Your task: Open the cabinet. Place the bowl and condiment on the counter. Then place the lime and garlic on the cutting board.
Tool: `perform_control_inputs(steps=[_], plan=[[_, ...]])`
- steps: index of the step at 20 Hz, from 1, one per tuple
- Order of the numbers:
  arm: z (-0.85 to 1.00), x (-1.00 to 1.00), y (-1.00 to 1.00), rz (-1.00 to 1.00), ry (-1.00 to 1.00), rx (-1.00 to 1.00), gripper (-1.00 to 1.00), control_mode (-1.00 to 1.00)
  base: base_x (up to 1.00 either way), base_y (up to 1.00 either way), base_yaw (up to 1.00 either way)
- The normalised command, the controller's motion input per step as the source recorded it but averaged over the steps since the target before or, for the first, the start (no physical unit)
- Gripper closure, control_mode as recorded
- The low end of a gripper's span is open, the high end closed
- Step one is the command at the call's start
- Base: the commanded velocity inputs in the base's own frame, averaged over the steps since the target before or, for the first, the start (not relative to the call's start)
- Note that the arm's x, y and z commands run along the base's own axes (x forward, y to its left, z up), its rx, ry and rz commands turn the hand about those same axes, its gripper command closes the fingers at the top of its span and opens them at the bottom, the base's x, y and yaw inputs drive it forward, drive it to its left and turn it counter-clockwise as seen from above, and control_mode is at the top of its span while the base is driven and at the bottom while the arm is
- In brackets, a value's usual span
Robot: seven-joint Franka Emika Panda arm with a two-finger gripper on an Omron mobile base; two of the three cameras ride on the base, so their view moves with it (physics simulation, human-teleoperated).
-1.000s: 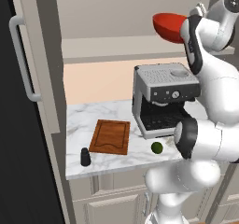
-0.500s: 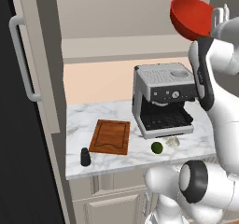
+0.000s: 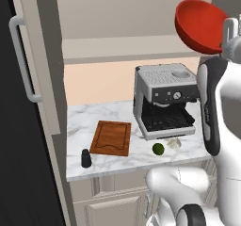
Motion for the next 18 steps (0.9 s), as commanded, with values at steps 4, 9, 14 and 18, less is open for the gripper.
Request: perform_control_inputs(steps=[4, 9, 14, 18], plan=[[0.00, -0.98, 0.25, 0.00, 0.05, -0.09, 1.00, -1.00, 0.00, 0.00, 0.00], [-0.09, -0.81, 0.01, 0.11, 0.17, -0.11, 1.00, -1.00, 0.00, 0.00, 0.00], [-0.02, -0.91, 0.00, 0.17, 0.18, -0.06, 1.00, -1.00, 0.00, 0.00, 0.00], [0.00, -1.00, 0.00, 0.12, 0.18, -0.05, 1.00, -1.00, 0.00, 0.00, 0.00]])
